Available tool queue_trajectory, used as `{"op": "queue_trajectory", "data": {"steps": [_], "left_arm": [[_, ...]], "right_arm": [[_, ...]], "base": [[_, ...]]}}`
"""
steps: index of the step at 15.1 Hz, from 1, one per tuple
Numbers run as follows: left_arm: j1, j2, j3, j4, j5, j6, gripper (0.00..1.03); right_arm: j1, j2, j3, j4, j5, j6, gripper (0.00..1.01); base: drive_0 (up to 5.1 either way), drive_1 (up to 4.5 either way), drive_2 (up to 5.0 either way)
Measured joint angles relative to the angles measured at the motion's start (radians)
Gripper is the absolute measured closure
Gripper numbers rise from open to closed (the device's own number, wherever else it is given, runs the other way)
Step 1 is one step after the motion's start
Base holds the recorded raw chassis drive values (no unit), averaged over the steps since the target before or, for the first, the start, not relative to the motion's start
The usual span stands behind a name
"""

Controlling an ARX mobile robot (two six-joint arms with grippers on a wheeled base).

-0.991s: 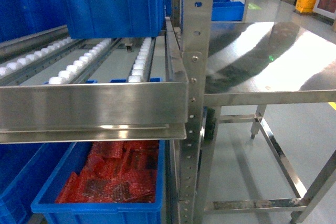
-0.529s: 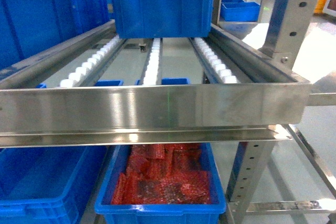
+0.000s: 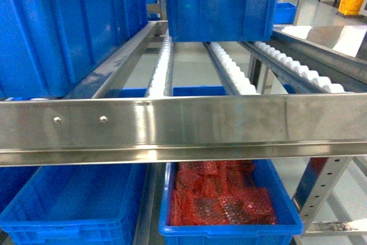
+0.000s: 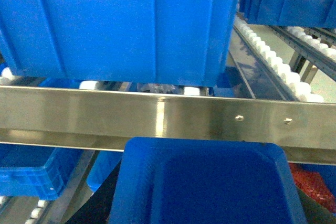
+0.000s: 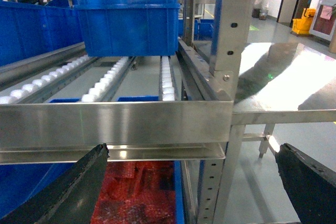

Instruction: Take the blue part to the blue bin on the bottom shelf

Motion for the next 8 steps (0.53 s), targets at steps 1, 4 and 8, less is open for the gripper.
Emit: {"op": "queue_trajectory", "data": {"steps": [1, 4, 8], "left_arm": [[0.0, 0.0, 0.0, 0.001, 0.0, 0.0, 0.6], [0.0, -0.001, 0.0, -0.004, -0.011, 0.0, 0.6], [0.004, -0.001, 0.0, 0.001, -0.003, 0.0, 0.6]], "right_arm": [[0.0, 0.0, 0.0, -0.001, 0.0, 0.0, 0.03], [0.0, 0.0, 0.0, 0.004, -0.005, 0.0, 0.03], [0.0, 0.0, 0.0, -0.002, -0.003, 0.0, 0.03]], "base": [[-5.1, 2.33, 2.3], [-1.7, 0.78, 0.8], [-0.2, -0.19, -0.2]]}}
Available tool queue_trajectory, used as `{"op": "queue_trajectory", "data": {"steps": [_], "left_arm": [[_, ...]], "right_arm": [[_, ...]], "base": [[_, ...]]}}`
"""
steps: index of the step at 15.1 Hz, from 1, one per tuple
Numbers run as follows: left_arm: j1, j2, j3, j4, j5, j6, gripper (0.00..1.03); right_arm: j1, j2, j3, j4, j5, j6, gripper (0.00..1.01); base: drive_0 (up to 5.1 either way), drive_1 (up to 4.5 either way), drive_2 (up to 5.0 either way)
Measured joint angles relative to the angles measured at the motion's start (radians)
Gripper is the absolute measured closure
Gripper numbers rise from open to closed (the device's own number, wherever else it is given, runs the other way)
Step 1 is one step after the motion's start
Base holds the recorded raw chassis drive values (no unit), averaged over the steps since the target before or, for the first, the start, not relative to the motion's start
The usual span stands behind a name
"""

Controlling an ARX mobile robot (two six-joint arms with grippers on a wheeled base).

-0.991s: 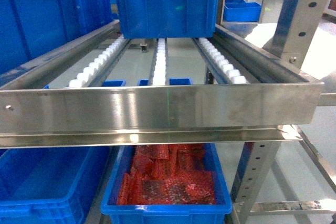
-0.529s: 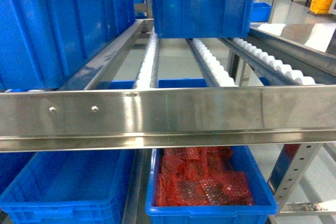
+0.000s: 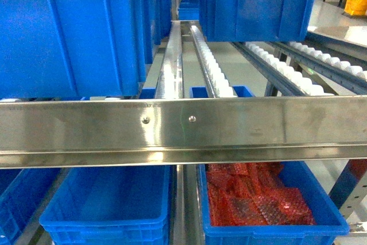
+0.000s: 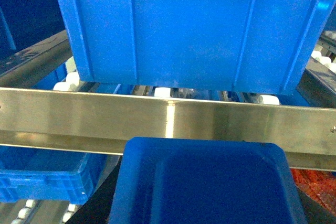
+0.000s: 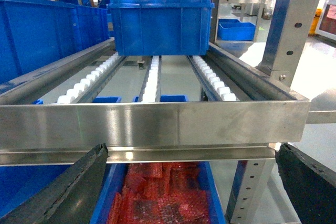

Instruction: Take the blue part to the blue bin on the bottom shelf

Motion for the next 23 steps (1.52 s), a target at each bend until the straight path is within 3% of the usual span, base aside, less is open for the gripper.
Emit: {"op": "queue_trajectory", "data": {"steps": [23], "left_arm": [[0.0, 0.0, 0.0, -0.001, 0.0, 0.0, 0.6]], "right_arm": [[0.0, 0.0, 0.0, 0.002, 0.003, 0.0, 0.03]], "base": [[0.0, 0.0, 0.0]]}}
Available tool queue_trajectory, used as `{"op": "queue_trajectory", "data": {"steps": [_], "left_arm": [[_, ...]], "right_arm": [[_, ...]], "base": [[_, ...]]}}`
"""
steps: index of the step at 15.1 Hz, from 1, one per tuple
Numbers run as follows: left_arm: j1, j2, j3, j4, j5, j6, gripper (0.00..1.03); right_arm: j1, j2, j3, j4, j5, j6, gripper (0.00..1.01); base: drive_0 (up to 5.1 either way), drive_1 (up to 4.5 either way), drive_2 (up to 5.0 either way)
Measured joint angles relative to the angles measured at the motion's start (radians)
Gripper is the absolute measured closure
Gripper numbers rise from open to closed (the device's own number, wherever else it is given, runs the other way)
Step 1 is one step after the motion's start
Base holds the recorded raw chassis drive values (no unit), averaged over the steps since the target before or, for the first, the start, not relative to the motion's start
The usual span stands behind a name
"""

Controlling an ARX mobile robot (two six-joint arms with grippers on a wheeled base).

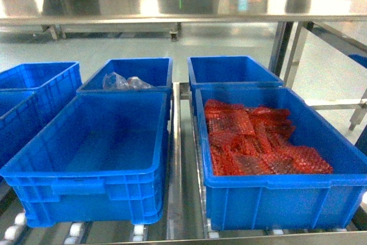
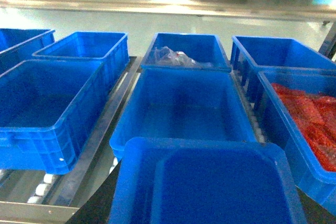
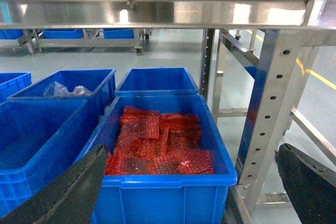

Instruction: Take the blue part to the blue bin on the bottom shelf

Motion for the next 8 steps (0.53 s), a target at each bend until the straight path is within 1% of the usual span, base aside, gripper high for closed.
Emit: {"op": "queue_trajectory", "data": {"steps": [8], "left_arm": [[0.0, 0.0, 0.0, 0.0, 0.0, 0.0, 0.6]], "right_arm": [[0.0, 0.0, 0.0, -0.001, 0.0, 0.0, 0.03]], "base": [[0.0, 0.0, 0.0]]}}
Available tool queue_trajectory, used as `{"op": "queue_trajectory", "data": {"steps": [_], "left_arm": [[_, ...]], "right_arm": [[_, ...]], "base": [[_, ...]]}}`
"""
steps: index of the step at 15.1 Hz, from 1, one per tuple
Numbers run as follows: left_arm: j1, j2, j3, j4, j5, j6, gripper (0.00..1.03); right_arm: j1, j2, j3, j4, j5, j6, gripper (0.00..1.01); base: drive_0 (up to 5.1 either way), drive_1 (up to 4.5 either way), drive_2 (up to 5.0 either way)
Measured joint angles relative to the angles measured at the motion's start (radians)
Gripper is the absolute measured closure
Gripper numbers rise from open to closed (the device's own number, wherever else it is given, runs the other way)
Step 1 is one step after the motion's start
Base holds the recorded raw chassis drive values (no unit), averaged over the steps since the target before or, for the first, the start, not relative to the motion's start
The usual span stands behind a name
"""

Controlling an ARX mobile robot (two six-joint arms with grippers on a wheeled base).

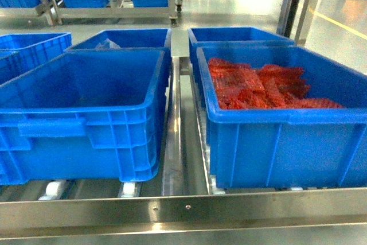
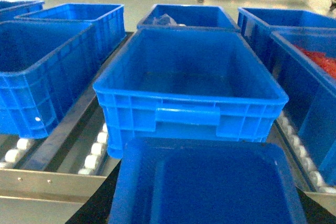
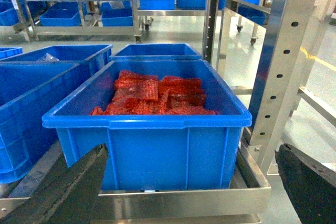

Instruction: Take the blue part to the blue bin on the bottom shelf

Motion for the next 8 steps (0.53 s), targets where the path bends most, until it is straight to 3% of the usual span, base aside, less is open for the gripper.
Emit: {"op": "queue_trajectory", "data": {"steps": [8], "left_arm": [[0.0, 0.0, 0.0, -0.002, 0.0, 0.0, 0.6]], "right_arm": [[0.0, 0.0, 0.0, -0.001, 0.0, 0.0, 0.03]], "base": [[0.0, 0.0, 0.0]]}}
